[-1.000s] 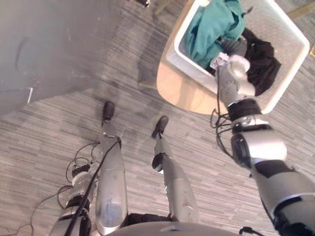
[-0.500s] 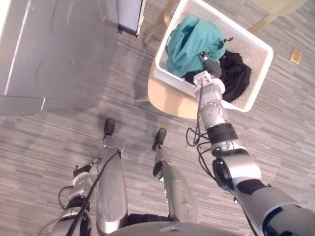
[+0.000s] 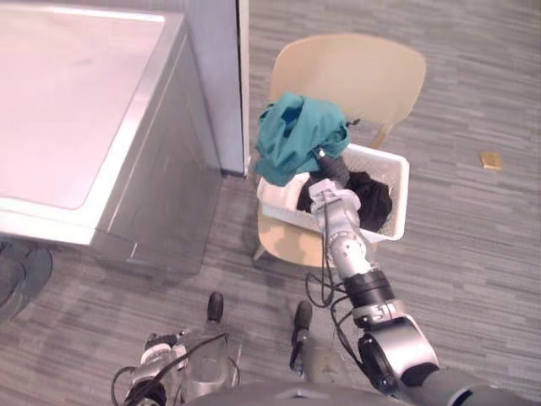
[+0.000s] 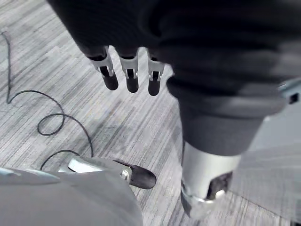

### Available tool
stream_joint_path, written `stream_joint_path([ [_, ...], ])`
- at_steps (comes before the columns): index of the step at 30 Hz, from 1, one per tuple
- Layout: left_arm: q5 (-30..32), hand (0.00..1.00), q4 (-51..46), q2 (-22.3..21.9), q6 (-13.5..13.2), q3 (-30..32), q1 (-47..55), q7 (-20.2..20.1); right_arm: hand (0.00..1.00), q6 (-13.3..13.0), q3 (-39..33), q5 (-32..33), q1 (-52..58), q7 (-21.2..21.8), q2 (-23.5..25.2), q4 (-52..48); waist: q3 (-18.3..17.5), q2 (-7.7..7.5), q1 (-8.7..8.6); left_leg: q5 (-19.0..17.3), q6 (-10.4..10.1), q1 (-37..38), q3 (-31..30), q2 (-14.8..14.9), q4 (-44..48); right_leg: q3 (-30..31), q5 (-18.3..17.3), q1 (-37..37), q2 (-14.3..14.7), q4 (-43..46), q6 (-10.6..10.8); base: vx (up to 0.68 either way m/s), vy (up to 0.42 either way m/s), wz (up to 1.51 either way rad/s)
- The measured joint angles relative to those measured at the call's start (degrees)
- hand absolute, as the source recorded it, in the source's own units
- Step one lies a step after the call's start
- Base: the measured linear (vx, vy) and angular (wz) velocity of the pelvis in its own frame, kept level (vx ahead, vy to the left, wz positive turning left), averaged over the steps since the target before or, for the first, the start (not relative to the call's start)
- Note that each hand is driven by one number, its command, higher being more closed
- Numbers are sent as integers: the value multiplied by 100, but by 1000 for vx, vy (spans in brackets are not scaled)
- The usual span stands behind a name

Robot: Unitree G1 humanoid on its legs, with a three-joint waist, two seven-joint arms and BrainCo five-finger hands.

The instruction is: Pick up the laundry basket with both hands and put the clothes into the washing machine.

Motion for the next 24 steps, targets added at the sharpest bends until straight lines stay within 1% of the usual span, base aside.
stream_joint_path([
  [2,13,0,-19,-31,-4,-70,23,-28,100,26,106,-162,12,82,0,-64,-76,13,-9,-2,0,162,8,-8,-71,-2,-22,122,-10,-14,23,77,0,2],
  [3,-71,0,-100,-56,-3,-134,79,-62,100,40,181,-162,12,131,1,-64,-181,19,-47,-14,2,240,3,-17,-85,-15,-47,204,-20,-28,40,64,-4,4],
  [6,-198,0,-727,-62,-25,-476,276,-107,100,98,430,-171,12,232,6,-79,-439,52,-88,-75,19,373,-1,-31,-83,-34,-85,370,-33,-78,56,44,0,3],
  [7,-203,0,-1029,-64,-45,-629,354,-123,100,147,525,-197,11,248,6,-106,-588,93,-89,-81,18,382,-6,-43,-83,-40,-87,391,-43,-95,59,38,2,4],
  [8,-253,0,-1368,-63,-56,-756,366,-132,100,155,616,-257,11,280,6,-156,-637,147,-88,-100,25,467,-4,-54,-83,-40,-92,484,-50,-134,65,0,0,0],
  [9,-299,0,-1547,-64,-62,-797,385,-133,100,161,663,-290,10,316,12,-172,-671,181,-87,-114,27,504,2,-57,-83,-36,-96,525,-53,-165,70,0,0,0],
  [11,-315,0,-2356,-44,-103,-988,446,-138,100,183,836,-365,2,441,18,-331,-872,306,-93,-192,-21,563,5,-68,-79,-32,-106,614,-59,-250,49,0,0,0],
  [12,-315,0,-2557,-47,-116,-1005,446,-137,100,184,864,-367,-2,456,19,-365,-931,329,-94,-198,-28,565,5,-70,-79,-32,-99,625,-59,-272,39,0,0,0],
  [13,-323,0,-3032,-50,-146,-1028,449,-136,100,201,878,-372,-4,464,43,-468,-1026,377,-104,-203,-19,584,3,-80,-80,-42,-93,674,-58,-327,42,0,0,0],
  [14,-333,0,-3515,-50,-203,-1030,454,-136,100,201,880,-373,-40,469,109,-512,-1075,417,-110,-188,23,647,29,-84,-82,-29,-82,743,-56,-380,52,11,-5,-5],
  [16,-403,0,-3985,-47,-298,-1030,440,-131,100,205,921,-377,-142,467,150,-510,-1113,465,-137,-204,44,761,72,-98,-82,-2,-37,873,-63,-450,48,11,-3,-9],
  [17,-435,0,-4307,-47,-355,-1031,434,-128,100,209,992,-386,-233,466,148,-512,-1214,492,-163,-215,55,769,95,-113,-82,9,-3,900,-72,-503,53,23,0,-7],
  [18,-445,0,-4517,-47,-388,-1031,402,-123,100,209,1021,-407,-287,467,157,-519,-1277,503,-182,-216,58,766,102,-122,-82,13,33,923,-74,-551,62,24,0,-4],
  [20,-523,0,-4944,-46,-448,-1028,297,-118,100,211,1092,-561,-351,468,181,-527,-1282,508,-209,-220,65,854,118,-129,-87,17,101,1054,-74,-655,110,-1,-5,-2],
  [23,-544,0,-5630,-43,-591,-1018,143,-109,100,250,1296,-599,-332,495,310,-538,-1310,518,-251,-243,80,966,199,-131,-104,70,125,1160,-69,-743,77,-28,-6,-10],
  [24,-575,0,-5831,-39,-673,-1015,72,-112,100,259,1365,-598,-243,617,378,-570,-1322,524,-250,-249,85,978,246,-131,-104,123,141,1154,-66,-766,59,-40,-2,-16],
])
